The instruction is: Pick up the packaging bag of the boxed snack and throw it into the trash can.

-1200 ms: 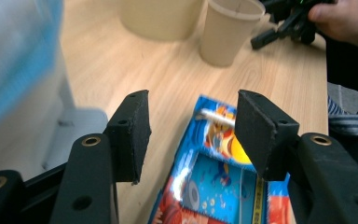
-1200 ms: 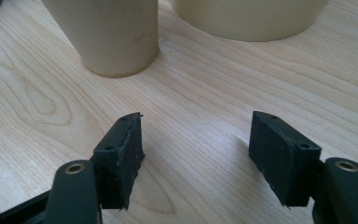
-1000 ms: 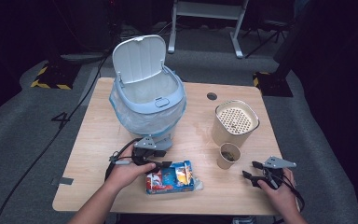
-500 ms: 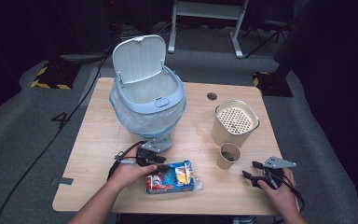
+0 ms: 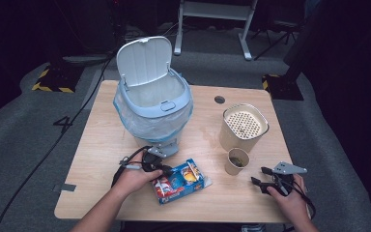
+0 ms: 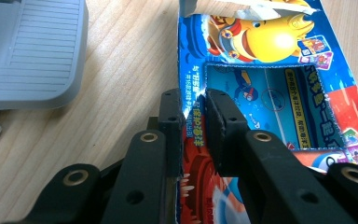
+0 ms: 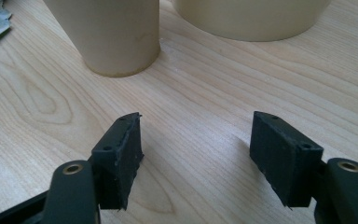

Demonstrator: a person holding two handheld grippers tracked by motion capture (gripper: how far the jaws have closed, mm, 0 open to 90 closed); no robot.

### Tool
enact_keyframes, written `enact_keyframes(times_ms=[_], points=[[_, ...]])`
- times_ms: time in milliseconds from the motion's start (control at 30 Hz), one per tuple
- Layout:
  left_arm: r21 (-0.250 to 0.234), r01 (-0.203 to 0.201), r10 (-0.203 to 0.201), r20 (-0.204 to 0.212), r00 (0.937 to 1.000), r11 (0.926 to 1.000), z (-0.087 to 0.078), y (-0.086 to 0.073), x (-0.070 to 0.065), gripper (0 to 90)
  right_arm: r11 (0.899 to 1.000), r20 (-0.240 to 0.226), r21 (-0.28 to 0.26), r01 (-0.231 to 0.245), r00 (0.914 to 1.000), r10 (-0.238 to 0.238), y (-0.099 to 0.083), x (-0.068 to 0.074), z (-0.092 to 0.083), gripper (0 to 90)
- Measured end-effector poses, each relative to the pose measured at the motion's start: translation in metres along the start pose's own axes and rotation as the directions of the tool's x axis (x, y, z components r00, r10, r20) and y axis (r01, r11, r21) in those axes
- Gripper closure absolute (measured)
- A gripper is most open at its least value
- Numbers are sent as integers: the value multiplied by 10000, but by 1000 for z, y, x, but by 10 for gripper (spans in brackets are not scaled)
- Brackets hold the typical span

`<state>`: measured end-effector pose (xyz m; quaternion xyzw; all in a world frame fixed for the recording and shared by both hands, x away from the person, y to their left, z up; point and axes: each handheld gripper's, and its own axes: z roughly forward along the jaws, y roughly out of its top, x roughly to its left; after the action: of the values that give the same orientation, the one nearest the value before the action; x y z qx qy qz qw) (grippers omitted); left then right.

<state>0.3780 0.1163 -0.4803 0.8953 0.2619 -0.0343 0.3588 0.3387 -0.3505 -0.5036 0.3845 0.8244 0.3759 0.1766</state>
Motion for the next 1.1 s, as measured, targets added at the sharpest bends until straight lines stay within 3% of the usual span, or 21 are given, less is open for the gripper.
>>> enact_keyframes(times_ms=[200,300,467,567,700,733,767,800,867,900,967,1033,1067,1100], points=[[-111,-118,116,-213,9997,9999,-2,0,-2,773,10000,-2,4,0,10000,0,0,0,0,346],[-503,11,-16,-113,9999,9987,-6,0,-4,774,10000,-3,4,0,10000,0,0,0,0,346],[-1486,-65,9,-380,9993,9889,-18,3,-10,773,10000,-6,-1,-1,10000,1,0,0,0,346],[-2282,-173,30,-629,9980,9735,-28,7,-15,774,10000,-3,2,1,10000,-1,0,0,0,346],[-2916,-359,101,-896,9959,9559,-40,11,-19,773,10000,-2,0,4,10000,-4,0,0,0,346],[-3148,-463,151,-1007,9948,9480,-45,13,-20,773,10000,-2,2,3,10000,-3,0,0,0,346],[-3148,-463,151,-1007,9948,9480,-45,13,-20,773,10000,-2,2,3,10000,-3,0,0,0,346],[-3295,-462,135,-1007,9948,9430,-47,14,-21,773,10000,-2,4,0,10000,0,0,0,0,346],[-3749,-615,181,-1181,9928,9250,-54,18,-23,773,10000,-5,0,-1,10000,1,0,0,0,346],[-3749,-615,181,-1181,9928,9250,-54,18,-23,773,10000,-3,4,2,10000,-2,0,0,0,346],[-4078,-755,215,-1355,9905,9099,-60,21,-25,773,10000,-5,1,1,10000,-1,0,0,0,346],[-4408,-905,265,-1493,9884,8930,-66,25,-28,773,10000,-2,3,3,10000,-3,0,0,0,346],[-4688,-1051,311,-1628,9862,8771,-73,29,-30,773,10000,-7,1,-1,10000,1,0,0,0,346],[-4688,-1051,311,-1628,9862,8771,-73,29,-30,773,10000,-4,2,2,10000,-2,0,0,0,346]])
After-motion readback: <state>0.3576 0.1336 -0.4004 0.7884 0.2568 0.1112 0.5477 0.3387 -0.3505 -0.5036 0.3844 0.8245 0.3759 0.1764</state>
